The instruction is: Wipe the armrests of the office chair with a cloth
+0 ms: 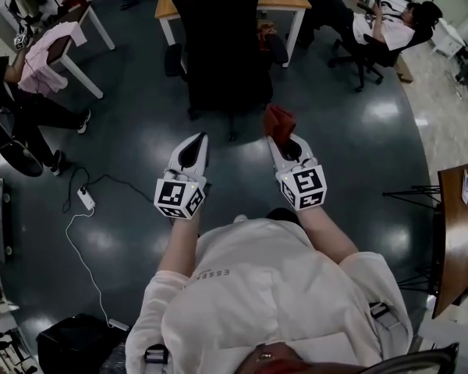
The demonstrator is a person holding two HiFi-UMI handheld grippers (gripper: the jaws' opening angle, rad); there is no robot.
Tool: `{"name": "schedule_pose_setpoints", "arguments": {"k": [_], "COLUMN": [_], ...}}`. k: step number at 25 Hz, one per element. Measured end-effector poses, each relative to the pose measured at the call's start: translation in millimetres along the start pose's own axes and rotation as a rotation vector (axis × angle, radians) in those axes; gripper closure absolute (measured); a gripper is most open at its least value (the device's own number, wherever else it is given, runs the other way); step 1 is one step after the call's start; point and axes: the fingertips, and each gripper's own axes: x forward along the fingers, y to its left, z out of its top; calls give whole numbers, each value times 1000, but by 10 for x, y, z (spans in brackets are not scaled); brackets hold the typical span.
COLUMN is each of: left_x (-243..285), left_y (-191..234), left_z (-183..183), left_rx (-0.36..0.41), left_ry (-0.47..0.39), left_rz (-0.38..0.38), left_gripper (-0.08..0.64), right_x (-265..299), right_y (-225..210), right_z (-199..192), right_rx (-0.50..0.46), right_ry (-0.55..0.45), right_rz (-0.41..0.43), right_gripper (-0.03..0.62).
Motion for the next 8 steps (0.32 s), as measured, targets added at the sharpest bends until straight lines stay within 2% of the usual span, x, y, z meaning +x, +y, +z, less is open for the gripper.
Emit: {"name": "schedule_pose_setpoints", "arguments": {"k": [8], "left_x": [-33], "left_y": [23], "left_z": [-38], "left_rx": [7], "left_ry": [12], "left_rz": [-7], "left_gripper": [548], "right_x": [41], "right_y": [65], "right_z": [-17], "right_rx": [-4], "right_ry": [8], "right_rz": [-2], "right_gripper": [546]}}
